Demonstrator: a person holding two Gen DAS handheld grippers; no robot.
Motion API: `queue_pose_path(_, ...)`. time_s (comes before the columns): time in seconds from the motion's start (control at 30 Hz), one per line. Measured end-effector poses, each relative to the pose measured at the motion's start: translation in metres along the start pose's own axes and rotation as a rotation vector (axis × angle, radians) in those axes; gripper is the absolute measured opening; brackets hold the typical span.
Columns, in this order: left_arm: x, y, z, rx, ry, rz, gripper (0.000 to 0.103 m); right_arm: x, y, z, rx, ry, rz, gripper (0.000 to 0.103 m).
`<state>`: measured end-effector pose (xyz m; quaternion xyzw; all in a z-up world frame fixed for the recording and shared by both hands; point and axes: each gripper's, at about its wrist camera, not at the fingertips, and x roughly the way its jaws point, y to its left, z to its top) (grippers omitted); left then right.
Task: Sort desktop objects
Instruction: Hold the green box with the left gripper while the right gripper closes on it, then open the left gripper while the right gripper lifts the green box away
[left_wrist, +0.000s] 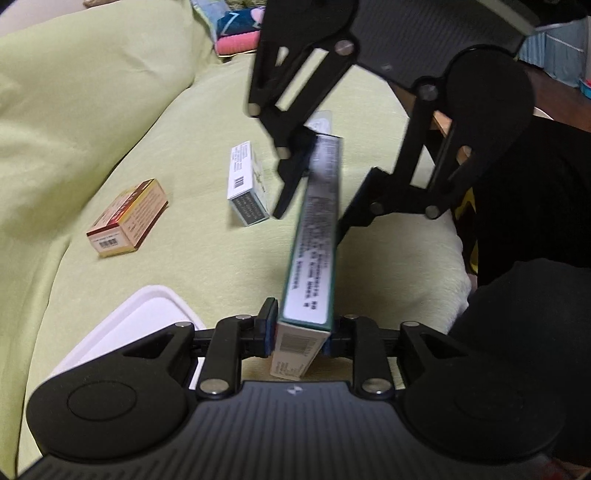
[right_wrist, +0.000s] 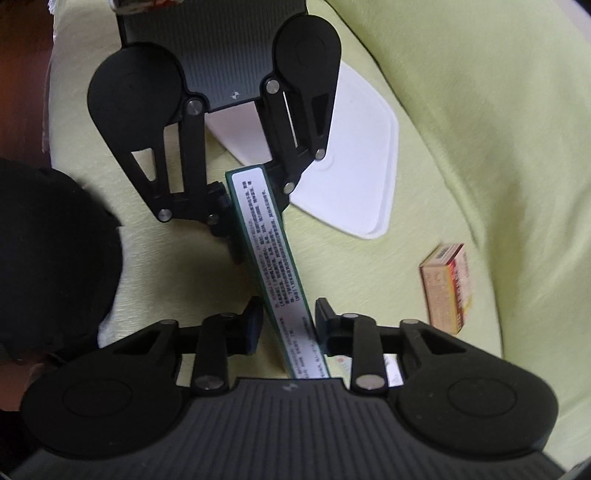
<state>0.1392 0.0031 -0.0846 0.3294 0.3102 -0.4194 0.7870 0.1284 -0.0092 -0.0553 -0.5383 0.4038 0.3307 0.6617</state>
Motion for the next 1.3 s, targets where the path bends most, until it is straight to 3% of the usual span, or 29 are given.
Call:
queue_pose_path(0.37,0.001,0.001,-0.001,-0.043,-0.004,0.025,0.043,-0.007,-0.022,-0.004,0.220,0.059,0.145,0.019)
queue_pose_path(0.67,0.004,0.004,0.000,-0.061,0.002,0.029,0.044,0.013,-0.012,0.002,0.161,0.076,0.147,0.019)
queue_pose_path(0.83,0.007,0.003,-0.003,-0.081,0.013,0.042,0.046,0.022,-0.013,0.002,0.205,0.084,0.151,0.017)
queue_pose_path(0.93,0.007,0.003,-0.007,-0.091,0.018,0.050,0.052,0.015,-0.017,-0.004,0.281,0.062,0.170,0.016)
queue_pose_path(1.3,0.012,-0.003,0.003,-0.104,0.042,0.036,0.052,0.005,-0.036,-0.029,0.621,0.082,0.261,0.016)
